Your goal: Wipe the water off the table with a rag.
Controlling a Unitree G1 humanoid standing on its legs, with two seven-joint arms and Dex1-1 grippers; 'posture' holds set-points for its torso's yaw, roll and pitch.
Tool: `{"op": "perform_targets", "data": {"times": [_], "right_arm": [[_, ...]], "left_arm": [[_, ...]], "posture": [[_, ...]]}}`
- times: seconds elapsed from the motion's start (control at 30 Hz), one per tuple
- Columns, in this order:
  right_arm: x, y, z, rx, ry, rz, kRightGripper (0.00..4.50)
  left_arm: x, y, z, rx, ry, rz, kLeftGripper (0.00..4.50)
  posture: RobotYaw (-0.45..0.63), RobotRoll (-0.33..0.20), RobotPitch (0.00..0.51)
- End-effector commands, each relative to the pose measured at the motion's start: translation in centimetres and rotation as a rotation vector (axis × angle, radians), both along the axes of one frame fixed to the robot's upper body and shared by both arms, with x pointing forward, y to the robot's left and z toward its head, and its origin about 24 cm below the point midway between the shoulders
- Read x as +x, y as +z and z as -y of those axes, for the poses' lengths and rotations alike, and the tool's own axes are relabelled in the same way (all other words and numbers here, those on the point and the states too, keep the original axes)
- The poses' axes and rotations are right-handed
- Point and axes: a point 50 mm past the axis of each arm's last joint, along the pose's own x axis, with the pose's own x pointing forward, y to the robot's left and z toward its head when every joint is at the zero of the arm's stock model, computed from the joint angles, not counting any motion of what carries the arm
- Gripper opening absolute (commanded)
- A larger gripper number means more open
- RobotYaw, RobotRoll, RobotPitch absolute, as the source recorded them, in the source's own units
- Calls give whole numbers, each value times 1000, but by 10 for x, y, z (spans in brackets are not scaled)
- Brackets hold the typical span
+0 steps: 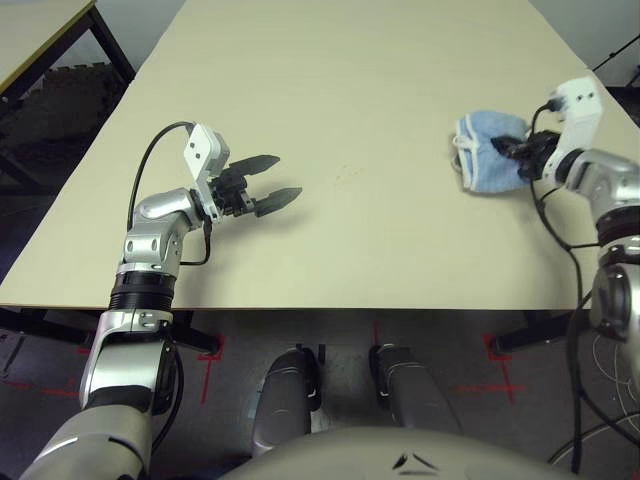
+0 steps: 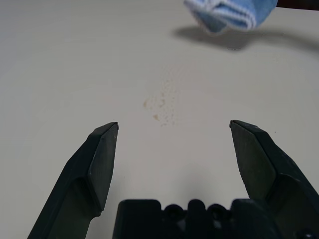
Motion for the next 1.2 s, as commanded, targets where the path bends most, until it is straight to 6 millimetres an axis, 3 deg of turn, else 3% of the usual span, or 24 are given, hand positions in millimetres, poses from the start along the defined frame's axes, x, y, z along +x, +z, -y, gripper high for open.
{"op": "perform_targets", "data": {"times": [0.03,0.5,0.97,1.1,1.2], "right_arm": [[-6,7,6,-18,26,-21,0],[-24,-12,31,-121,31,-223,0],[-31,-64,46,-245,-105,-306,0],[-30,-67,47,-330,-140,-283,1309],[-30,-65,51,-413,-165,-258,2537]], "left_arm": [[0,-4,-1,7,7,-8,4500],[2,-2,-2,14,2,-8,4500],[0,0,-4,23,-1,-9,4500],[-1,0,-5,26,-1,-11,4500],[-1,0,-4,25,0,-12,4500]], "posture": [[-166,0,137],[-164,0,136],[-159,0,140],[-159,0,140],[-163,0,140]]}}
